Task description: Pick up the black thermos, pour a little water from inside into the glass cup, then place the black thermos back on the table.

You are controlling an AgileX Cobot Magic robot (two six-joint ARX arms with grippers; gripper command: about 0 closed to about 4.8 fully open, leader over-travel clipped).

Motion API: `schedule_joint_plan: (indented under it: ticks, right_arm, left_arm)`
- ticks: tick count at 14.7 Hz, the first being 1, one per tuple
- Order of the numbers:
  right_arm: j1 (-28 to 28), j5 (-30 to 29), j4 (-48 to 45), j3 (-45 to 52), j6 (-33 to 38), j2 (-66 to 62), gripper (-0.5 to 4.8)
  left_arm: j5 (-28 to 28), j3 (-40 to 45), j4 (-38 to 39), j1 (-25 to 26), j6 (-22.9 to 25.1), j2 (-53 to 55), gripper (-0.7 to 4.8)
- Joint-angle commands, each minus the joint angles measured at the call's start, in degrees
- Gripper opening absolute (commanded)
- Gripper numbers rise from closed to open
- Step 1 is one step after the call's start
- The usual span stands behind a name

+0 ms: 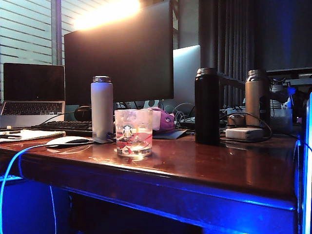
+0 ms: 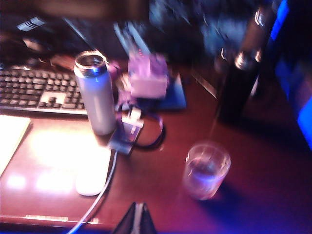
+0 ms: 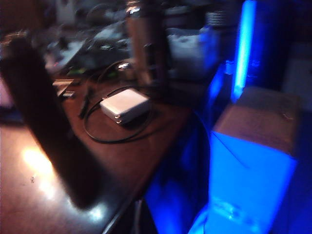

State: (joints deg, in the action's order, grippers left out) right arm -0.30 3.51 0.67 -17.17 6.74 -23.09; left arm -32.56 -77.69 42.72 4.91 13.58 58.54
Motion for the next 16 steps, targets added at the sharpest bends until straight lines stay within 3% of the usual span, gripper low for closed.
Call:
schedule_joint_plan:
  ticks: [1, 5, 8, 9, 10, 11, 12, 14, 16]
  right_arm:
    - [0.04, -4.20, -9.55, -2.32, -3.41, -11.76, -0.05]
    - [0.09, -11.32, -15.30, -7.67, -5.73, -28.48, -0.05]
    - [0.02, -23.74, -21.35, -8.50, -3.48, -35.98, -0.05]
    - [0.09, -24.26, -22.73, -8.50, -1.33, -36.89, 0.05]
    - [0.74, -24.11, -25.24, -8.48, -1.42, -37.88, 0.64]
    - [1.64, -22.86, -28.70, -8.48, -2.08, -39.19, 2.25]
    - [2.67, -21.81, -32.98, -8.48, -2.32, -41.27, 4.79]
    - [6.14, -18.53, -41.92, -8.48, -3.52, -47.25, 4.79]
    - [10.62, -10.54, -51.69, -8.52, -7.10, -55.30, 4.79]
  left_arm:
    - [1.05, -8.35, 11.74, -2.73, 7.13, 6.23, -0.03]
    - [4.90, -9.29, 14.86, -11.34, 8.87, 8.17, -0.03]
    - [4.46, -9.29, 11.23, -12.55, 8.87, 8.15, -0.03]
    - [4.46, -9.29, 11.19, -12.55, 8.87, 8.15, -0.03]
    - [4.46, -9.27, 11.30, -12.55, 8.87, 8.15, -0.03]
    - [4.44, -9.27, 11.28, -12.55, 8.87, 8.15, -0.03]
    - [4.42, -9.27, 11.26, -12.55, 8.87, 8.15, -0.03]
    - [4.46, -9.25, 11.23, -12.55, 8.87, 8.17, -0.03]
    - [4.44, -9.27, 11.23, -12.55, 8.87, 8.15, -0.03]
